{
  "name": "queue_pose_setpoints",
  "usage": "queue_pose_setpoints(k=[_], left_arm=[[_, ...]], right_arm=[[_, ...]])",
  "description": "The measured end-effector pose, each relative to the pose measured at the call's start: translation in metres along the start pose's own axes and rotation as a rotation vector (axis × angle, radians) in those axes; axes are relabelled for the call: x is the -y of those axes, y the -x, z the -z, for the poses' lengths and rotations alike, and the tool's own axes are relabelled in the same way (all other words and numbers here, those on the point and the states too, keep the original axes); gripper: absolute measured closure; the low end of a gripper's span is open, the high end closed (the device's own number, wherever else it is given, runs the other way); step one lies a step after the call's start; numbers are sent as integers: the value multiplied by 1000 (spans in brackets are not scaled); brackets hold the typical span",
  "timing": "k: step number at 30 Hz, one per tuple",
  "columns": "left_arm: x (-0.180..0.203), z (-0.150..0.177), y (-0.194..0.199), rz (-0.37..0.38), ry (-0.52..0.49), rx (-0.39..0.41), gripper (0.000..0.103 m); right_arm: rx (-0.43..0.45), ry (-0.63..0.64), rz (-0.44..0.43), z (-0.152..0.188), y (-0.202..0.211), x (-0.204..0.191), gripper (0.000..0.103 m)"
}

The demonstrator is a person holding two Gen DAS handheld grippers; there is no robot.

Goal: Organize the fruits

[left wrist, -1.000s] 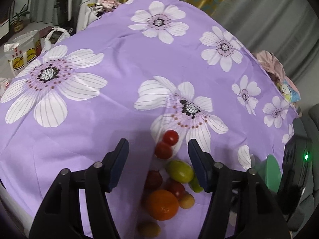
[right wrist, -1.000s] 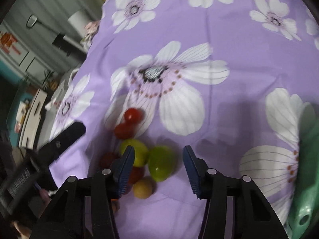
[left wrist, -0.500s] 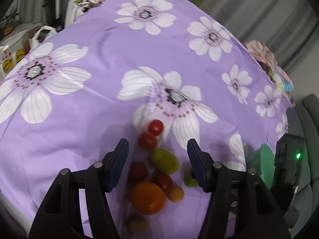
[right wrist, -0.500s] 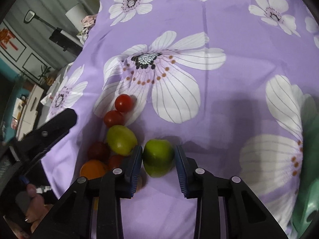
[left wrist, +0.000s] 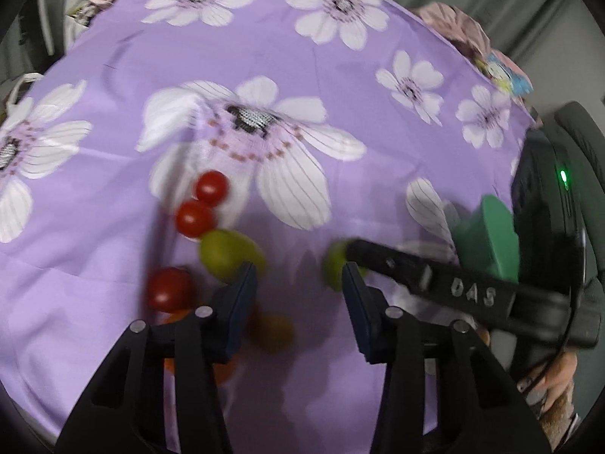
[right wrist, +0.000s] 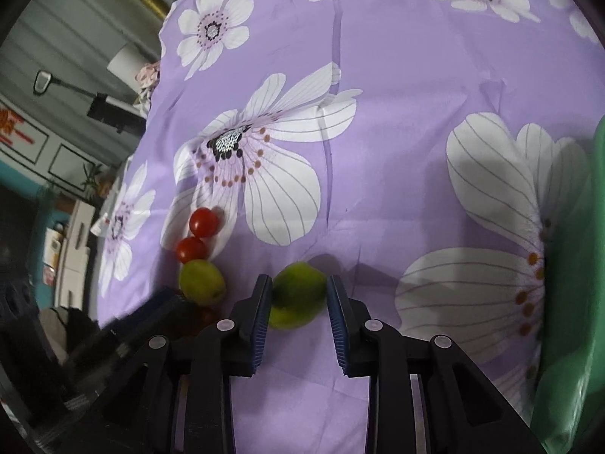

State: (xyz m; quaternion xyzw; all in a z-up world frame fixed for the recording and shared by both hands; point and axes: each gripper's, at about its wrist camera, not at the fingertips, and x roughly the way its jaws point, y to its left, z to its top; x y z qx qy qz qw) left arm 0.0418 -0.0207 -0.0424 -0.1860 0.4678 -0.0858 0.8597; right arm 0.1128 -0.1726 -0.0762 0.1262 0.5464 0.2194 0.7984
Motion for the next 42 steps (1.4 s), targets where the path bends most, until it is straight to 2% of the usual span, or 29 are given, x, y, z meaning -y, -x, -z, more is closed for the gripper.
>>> queue_pose_setpoints(k=[10, 14, 26, 34, 42], left_arm=[[23, 3, -18, 76, -44, -47, 62], [30, 4, -31, 25, -65, -65, 64], [26, 2, -48, 11, -15, -68, 69], [26, 4, -44, 16, -14, -42, 69], [34, 8, -15, 19, -71, 59, 69]], right_arm=[[-15, -34, -42, -9, -7, 4, 73], [-29, -39, -52, -9, -8, 6, 73], [-84, -50, -93, -7, -18, 9, 70], [-62, -3, -60, -4, -21, 0, 68], [33, 58, -71, 2, 4, -16, 68]])
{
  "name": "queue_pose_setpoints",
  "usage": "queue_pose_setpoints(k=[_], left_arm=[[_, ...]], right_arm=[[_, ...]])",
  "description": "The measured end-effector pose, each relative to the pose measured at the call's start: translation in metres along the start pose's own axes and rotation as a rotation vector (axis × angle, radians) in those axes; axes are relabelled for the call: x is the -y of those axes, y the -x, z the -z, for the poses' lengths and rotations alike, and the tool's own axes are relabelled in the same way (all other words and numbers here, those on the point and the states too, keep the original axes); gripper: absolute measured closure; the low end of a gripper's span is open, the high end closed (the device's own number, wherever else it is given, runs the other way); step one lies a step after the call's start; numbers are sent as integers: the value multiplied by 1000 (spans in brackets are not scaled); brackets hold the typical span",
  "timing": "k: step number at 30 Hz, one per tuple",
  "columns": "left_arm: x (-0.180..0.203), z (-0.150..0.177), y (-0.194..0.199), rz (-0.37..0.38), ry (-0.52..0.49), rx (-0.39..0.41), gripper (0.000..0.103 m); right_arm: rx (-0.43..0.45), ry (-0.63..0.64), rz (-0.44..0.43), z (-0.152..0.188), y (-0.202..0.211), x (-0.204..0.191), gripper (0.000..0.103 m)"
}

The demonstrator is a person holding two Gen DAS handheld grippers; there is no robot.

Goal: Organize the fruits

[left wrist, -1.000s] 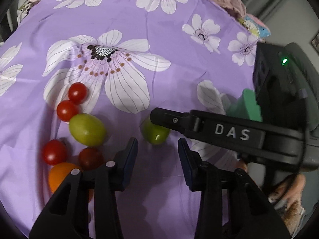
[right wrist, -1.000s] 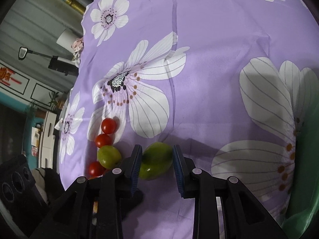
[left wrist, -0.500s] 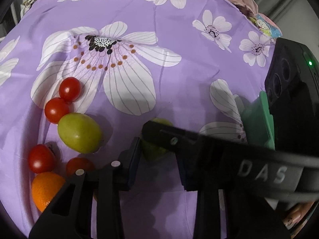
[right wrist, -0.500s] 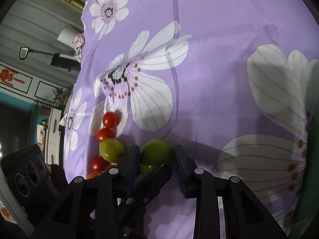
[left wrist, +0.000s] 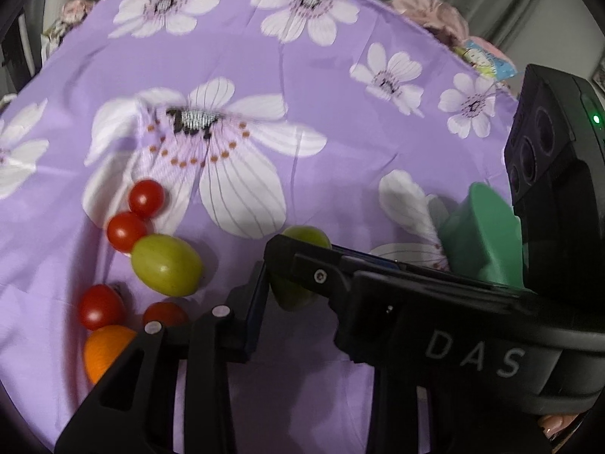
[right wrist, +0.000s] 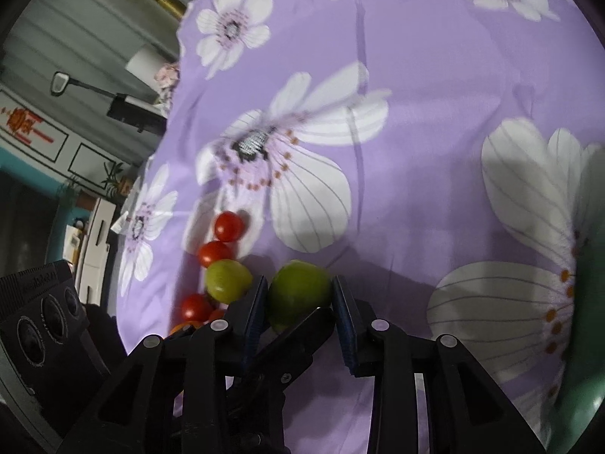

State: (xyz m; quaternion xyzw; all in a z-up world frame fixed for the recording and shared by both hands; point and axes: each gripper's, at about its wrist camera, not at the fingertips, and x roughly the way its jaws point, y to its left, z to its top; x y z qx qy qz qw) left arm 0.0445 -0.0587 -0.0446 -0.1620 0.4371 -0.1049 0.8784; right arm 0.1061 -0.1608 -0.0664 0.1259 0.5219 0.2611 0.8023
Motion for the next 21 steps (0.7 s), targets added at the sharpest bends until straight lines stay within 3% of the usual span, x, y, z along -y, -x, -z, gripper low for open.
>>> queue_pose_setpoints(k=[8, 21], left_arm=[[10, -1, 26, 18, -49, 91, 69], [16, -1, 41, 52, -76, 132, 69]], right_arm=[[99, 58, 5, 5, 28, -20, 68], [155, 87, 40, 12, 45, -34, 67]])
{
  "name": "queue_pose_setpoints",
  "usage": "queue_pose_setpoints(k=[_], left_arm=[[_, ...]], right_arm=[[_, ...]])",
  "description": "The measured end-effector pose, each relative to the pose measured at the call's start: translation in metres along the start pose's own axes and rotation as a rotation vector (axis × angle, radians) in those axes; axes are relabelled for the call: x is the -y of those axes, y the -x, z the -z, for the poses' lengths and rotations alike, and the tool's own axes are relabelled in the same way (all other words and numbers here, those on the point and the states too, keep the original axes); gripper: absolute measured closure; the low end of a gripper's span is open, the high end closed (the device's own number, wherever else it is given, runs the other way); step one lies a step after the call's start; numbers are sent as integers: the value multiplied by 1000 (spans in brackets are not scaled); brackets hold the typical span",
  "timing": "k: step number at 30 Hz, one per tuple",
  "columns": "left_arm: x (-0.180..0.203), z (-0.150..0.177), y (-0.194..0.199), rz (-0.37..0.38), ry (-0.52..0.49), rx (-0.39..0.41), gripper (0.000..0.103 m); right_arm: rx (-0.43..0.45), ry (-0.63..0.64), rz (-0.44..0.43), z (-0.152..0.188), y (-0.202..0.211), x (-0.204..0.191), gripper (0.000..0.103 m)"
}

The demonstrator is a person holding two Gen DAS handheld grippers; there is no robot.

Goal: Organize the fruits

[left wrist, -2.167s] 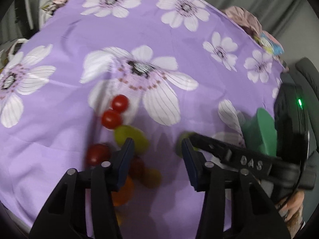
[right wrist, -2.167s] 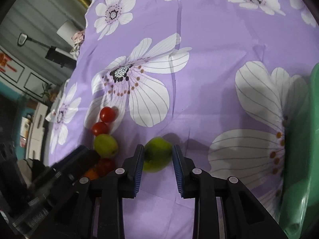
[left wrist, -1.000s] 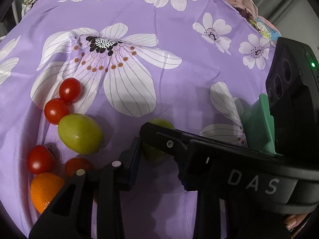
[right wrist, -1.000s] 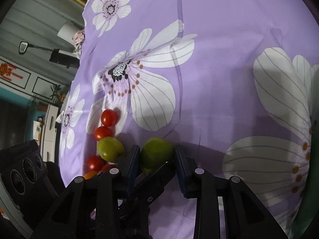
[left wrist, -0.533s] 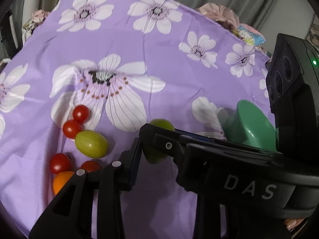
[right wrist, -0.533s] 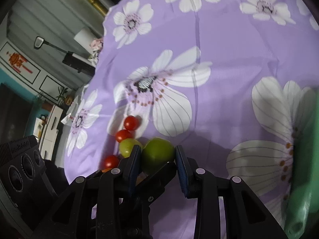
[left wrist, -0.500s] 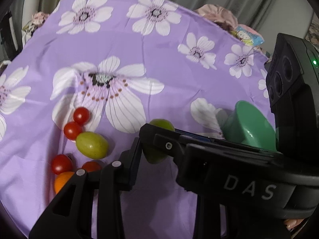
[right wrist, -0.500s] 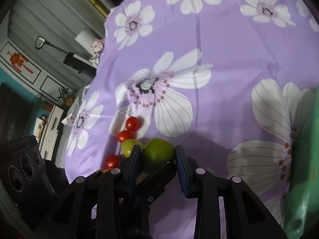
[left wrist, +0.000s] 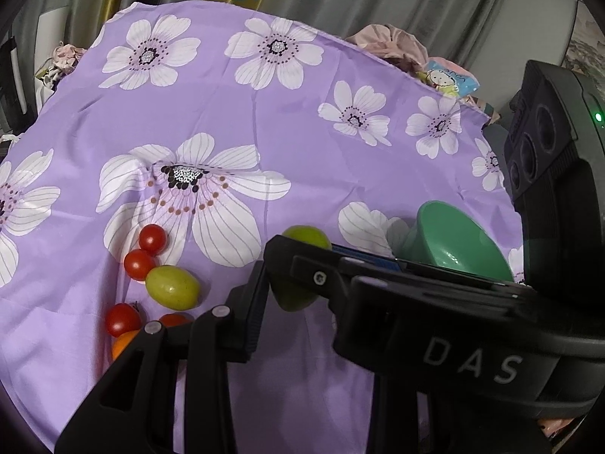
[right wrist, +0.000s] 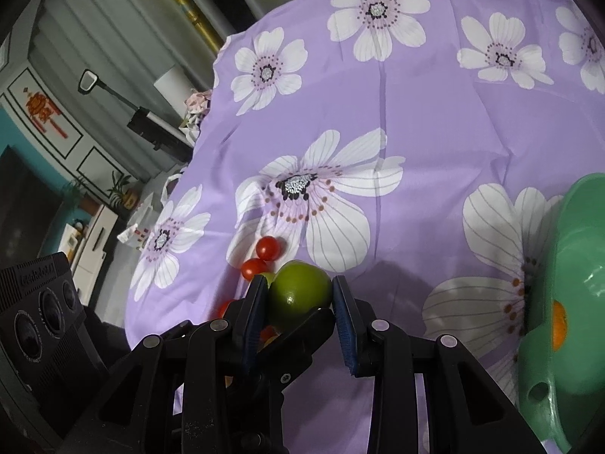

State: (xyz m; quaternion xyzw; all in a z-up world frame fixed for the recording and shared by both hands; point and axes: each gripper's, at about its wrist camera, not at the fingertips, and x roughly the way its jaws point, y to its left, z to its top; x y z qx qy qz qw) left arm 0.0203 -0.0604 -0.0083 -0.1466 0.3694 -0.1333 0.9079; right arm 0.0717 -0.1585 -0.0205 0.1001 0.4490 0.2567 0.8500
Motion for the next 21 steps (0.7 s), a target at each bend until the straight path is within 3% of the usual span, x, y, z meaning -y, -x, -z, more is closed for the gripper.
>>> queue_pose_setpoints(k=[21], left_arm=[[23, 4, 8, 64, -64, 13, 69]], right_arm=[[72, 1, 85, 11, 27, -1, 67]])
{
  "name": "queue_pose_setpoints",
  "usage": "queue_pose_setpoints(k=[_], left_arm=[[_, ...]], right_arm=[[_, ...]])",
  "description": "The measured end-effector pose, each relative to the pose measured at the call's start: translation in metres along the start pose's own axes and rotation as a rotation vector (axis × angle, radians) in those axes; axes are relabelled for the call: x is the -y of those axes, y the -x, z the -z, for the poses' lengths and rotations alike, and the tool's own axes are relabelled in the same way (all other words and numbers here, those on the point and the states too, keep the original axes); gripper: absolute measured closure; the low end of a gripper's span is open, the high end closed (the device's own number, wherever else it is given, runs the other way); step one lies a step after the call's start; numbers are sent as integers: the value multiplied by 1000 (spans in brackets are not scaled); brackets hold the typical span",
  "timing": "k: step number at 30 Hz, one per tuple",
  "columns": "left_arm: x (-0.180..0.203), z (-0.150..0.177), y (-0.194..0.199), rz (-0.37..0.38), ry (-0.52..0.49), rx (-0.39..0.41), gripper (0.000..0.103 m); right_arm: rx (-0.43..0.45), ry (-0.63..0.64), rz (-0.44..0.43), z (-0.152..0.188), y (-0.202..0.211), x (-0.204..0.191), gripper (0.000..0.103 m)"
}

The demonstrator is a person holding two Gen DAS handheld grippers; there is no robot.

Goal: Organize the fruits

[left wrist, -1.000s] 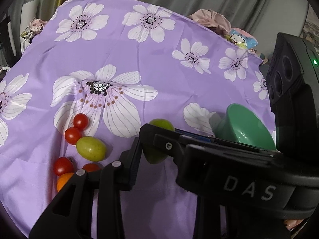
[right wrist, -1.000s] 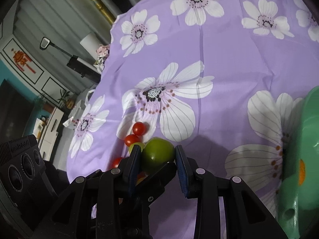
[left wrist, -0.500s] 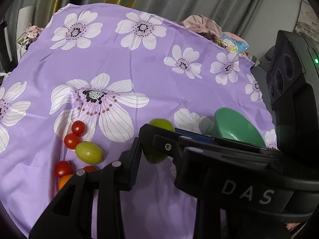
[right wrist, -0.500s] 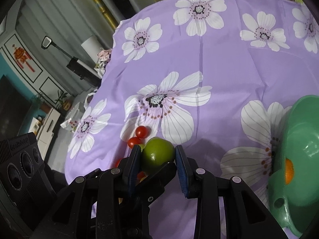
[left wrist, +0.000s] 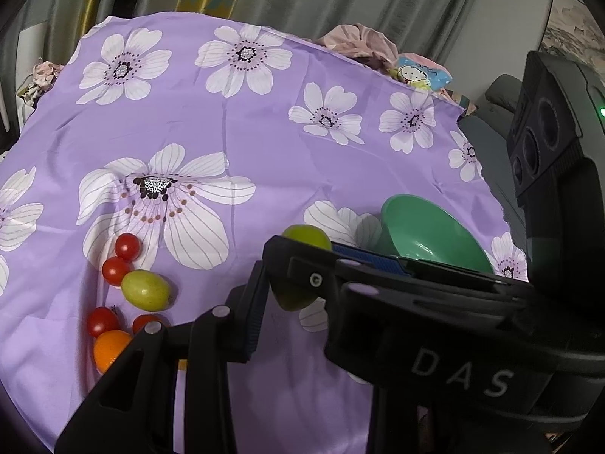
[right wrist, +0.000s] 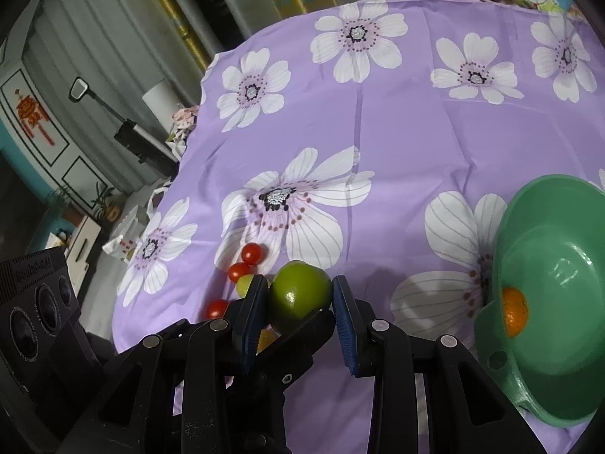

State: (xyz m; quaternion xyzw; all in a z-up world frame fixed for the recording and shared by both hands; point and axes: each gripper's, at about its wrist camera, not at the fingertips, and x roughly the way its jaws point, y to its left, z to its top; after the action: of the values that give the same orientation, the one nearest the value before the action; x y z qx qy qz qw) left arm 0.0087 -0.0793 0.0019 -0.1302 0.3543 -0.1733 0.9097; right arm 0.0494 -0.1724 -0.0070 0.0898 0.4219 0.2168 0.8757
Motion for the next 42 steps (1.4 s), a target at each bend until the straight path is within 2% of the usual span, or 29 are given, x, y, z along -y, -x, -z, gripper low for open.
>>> queue_pose_setpoints(k=[12, 22, 42], left_arm=[[12, -1, 0, -4, -32, 0, 69], [37, -9, -1, -19, -94, 11, 69], [111, -22, -28, 25, -241, -12, 69]], right_arm=[[23, 22, 12, 3, 6, 4, 67], [67, 7, -8, 0, 28, 16, 67], [186, -124, 32, -5, 76, 77, 67]])
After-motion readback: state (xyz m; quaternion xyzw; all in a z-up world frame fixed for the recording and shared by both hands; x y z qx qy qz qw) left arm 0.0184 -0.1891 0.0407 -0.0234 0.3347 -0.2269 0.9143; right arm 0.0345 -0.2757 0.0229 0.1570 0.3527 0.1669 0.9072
